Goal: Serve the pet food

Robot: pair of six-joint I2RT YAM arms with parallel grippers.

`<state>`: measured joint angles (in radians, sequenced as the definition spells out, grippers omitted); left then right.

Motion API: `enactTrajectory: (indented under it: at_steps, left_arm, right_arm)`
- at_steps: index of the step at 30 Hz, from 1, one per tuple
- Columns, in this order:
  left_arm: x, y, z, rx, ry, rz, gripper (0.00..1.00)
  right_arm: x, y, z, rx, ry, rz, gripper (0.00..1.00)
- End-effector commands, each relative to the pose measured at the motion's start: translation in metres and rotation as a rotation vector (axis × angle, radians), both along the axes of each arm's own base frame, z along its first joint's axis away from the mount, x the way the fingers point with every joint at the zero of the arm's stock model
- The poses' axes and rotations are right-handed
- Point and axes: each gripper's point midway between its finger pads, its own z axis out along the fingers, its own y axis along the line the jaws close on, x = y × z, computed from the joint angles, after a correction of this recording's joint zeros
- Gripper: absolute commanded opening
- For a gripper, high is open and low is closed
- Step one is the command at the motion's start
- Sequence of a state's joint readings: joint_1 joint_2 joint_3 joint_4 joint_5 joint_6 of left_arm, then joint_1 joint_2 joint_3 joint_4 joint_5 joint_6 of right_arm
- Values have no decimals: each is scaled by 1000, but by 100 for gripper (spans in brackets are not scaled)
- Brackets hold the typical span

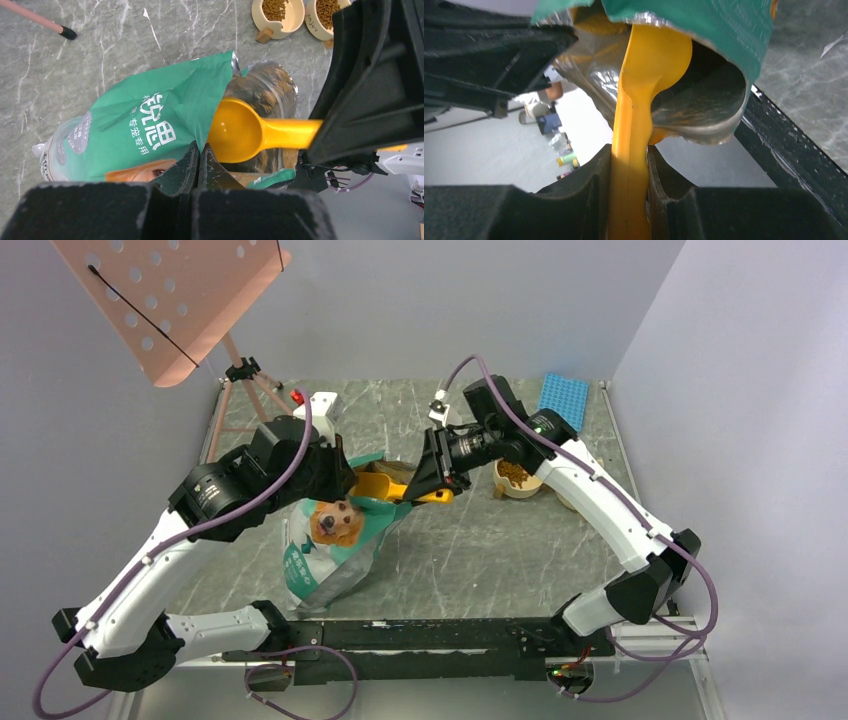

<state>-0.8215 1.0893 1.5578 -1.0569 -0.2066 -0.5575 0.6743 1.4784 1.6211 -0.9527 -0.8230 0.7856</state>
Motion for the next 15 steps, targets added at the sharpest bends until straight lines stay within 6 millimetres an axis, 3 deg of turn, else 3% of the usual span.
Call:
enactTrajectory:
  at_steps: [1,6,15]
  left_arm:
    - [-9,2,9,-33,-21,-30,0]
    - [-9,6,10,-24,-26,-19,0]
    - [-10,5,11,-24,-26,-29,0]
  right_arm:
    - [44,2,19,76,-79,-165,2]
    - [75,-26,17,26,-144,-308,2]
    - [85,-36,23,80,-253,-441,0]
